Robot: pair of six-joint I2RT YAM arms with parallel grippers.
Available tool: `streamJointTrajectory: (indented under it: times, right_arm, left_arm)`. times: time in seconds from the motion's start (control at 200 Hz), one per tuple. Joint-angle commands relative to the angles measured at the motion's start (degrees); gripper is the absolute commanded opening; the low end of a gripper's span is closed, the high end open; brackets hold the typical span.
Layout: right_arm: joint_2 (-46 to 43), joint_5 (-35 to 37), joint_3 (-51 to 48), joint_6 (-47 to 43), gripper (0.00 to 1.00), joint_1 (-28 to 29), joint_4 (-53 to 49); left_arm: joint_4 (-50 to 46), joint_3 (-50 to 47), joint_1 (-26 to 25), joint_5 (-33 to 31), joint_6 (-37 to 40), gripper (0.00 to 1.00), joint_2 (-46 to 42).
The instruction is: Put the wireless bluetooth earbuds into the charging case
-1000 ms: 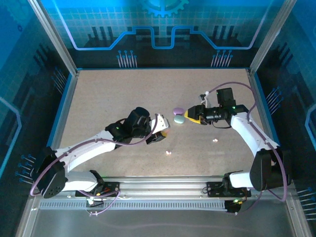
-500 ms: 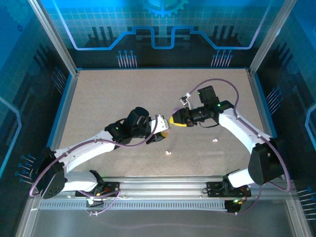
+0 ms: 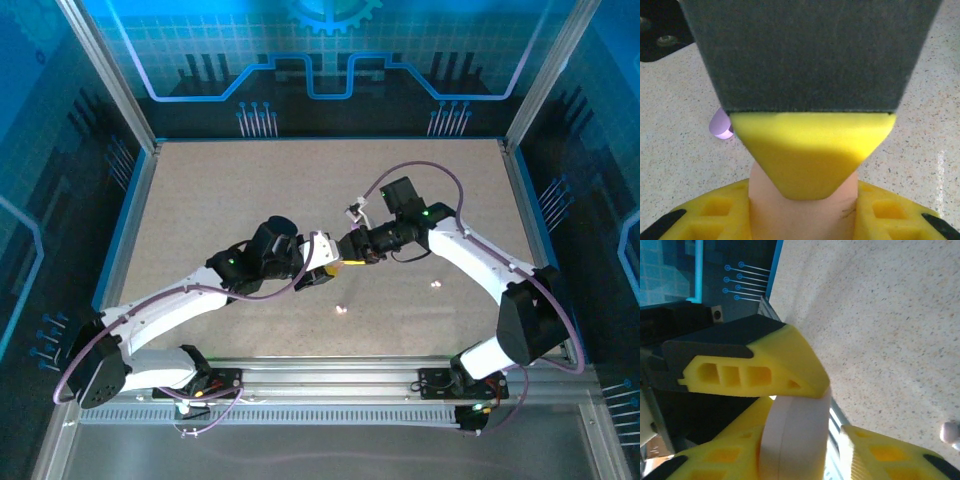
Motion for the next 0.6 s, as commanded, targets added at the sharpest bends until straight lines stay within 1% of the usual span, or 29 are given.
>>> streamJointTrajectory:
  times: [0.0,0.04,0.13,0.17,0.195,0.26,0.36,0.51,0.595]
  right_arm:
    - [0.87,-0.63,1.8,-1.1,0.31,0.75,-1.81]
    - [0.68,-0.32,1.78,-0.94,0.24,0.67,-1.75]
    - [-0.41,-0.57,1.31,-0.07,0.17,0.12,-0.33]
    - [-1.31,-1.3,0.53,1.09,0.16,-0.51,1.67]
    - [-1.9,-2.2,-0.12,1.95,0.16,-1.05,3.24]
    - [-3.56,-4.37,-2.12,4.71,0.14,-2.86,7.71]
    - [-5.18,-7.69,-4.52,7.52,0.14,-5.8,12.37]
    - [-6.24,-11.51,-5.68,8.03,0.14,-8.49,13.59]
    - [-6.6,-11.71,-5.86,8.2,0.14,-9.15,13.68]
  left_arm:
    - [2.63,-0.1,-0.11,-0.29,-0.14,0.34,-1.83]
    - [3.01,-0.23,-0.11,-0.45,-0.23,0.39,-1.91]
    - [3.84,-1.21,-0.12,-0.57,-0.21,0.52,-2.36]
    - [3.9,-1.77,-0.11,-0.43,-0.23,0.62,-2.74]
    - [3.79,-2.09,-0.03,-0.42,-0.16,0.67,-2.92]
    - [3.88,-3.47,0.25,-0.76,-0.1,0.74,-3.77]
    - [7.05,-7.2,1.54,-0.6,-1.56,0.76,-6.39]
    - [13.22,-11.51,3.7,0.45,-4.47,0.76,-10.42]
    - [15.83,-12.04,3.89,1.12,-5.97,0.76,-11.09]
